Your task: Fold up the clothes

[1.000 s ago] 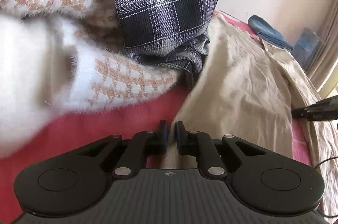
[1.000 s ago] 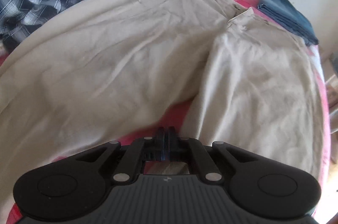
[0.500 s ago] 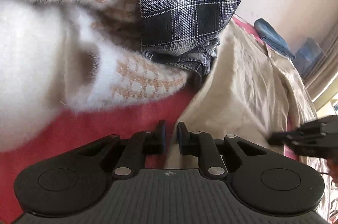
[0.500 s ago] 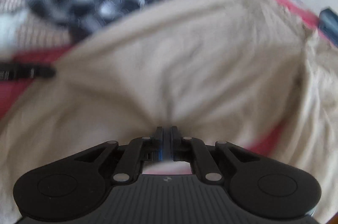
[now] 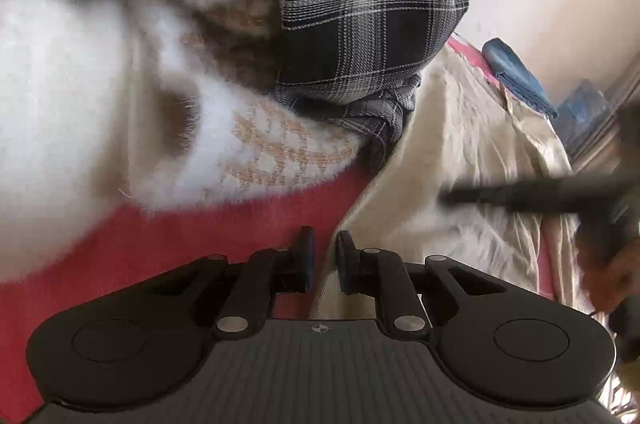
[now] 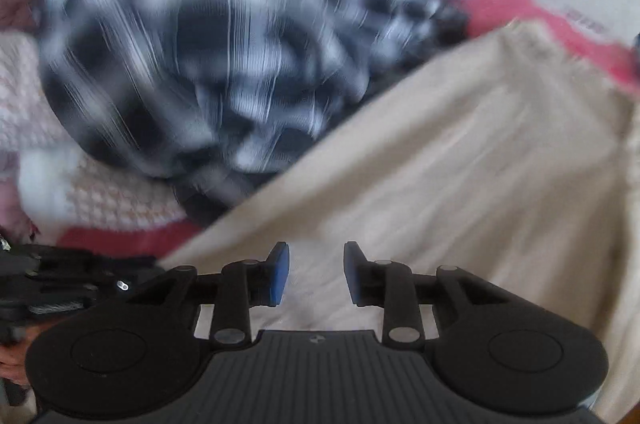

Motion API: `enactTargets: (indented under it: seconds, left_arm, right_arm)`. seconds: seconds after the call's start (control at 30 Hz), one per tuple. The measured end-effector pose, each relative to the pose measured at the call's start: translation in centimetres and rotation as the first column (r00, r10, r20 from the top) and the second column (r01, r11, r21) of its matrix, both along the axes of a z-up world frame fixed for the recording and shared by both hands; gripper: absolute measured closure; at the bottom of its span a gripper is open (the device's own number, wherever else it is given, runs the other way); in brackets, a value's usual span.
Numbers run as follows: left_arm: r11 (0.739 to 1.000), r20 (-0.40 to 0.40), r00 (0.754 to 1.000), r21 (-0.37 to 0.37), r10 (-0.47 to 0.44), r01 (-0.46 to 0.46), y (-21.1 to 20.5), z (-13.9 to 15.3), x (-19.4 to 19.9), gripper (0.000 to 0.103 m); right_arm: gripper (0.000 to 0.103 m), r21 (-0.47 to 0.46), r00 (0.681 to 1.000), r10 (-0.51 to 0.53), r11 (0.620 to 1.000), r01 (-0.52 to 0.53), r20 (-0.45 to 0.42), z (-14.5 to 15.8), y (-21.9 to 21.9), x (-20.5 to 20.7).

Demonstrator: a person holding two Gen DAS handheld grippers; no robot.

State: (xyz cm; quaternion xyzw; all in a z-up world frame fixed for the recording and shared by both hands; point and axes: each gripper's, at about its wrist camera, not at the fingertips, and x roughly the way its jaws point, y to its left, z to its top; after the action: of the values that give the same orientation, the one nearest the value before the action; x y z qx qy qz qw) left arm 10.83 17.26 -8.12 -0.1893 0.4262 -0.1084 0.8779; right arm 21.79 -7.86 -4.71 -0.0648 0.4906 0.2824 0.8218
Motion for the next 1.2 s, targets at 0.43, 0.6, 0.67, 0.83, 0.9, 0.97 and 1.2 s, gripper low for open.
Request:
enactTargets:
  seconds: [0.43,0.6,0.67,0.83,0.9,0.97,1.2]
  left_arm:
    - [0.998,-0.034,0.999,-0.064,-0.016,0.014,0.9,-0.1,0.5,0.087]
    - [0.999,-0.054,0.998,-0.043,-0.028,0.026,1.3,0.3,0.0,0.085]
    - [0.999,-0.058,0.998,-0.027,-0.036,0.034,1.6,0.5,-0.3,0.083]
    - [0.998,-0.067,0.996,0.011,-0.055,0.056,2.2,1.0,-1.1,0.083]
    - [0.997,-0.073,0.995,0.037,-0.064,0.067,2.0,1.4,-1.3,0.081]
    - [0.993,-0.082,0.994,0.081,-0.079,0.085,1.6,2.0,-1.8,0.078]
    - [0.964,-0.146,0.987,0.243,-0.072,0.106,2.0,4.5,-6.0,0.069]
  right_arm:
    - [0.068,-0.101,0.999,0.037,0.994,-0.039,-0.021,2.0,-2.1,-6.5]
    - [0.067,-0.048,0.995,0.095,0.994,-0.097,-0.038,-0.4,1.5,-6.6]
    - [0.066,-0.085,0.992,0.128,0.988,-0.128,0.002,-1.1,0.6,-9.1]
    - [0.063,-0.167,0.992,0.121,0.978,-0.127,-0.043,-0.5,-4.0,-14.7]
    - [0.063,-0.18,0.992,0.1,0.977,-0.112,-0.073,0.1,-4.6,-15.0]
    - [0.063,-0.14,0.995,0.077,0.986,-0.085,-0.059,1.4,-4.8,-15.0]
    - [0.063,-0.007,0.986,0.162,0.987,-0.161,0.048,1.3,1.1,-13.7]
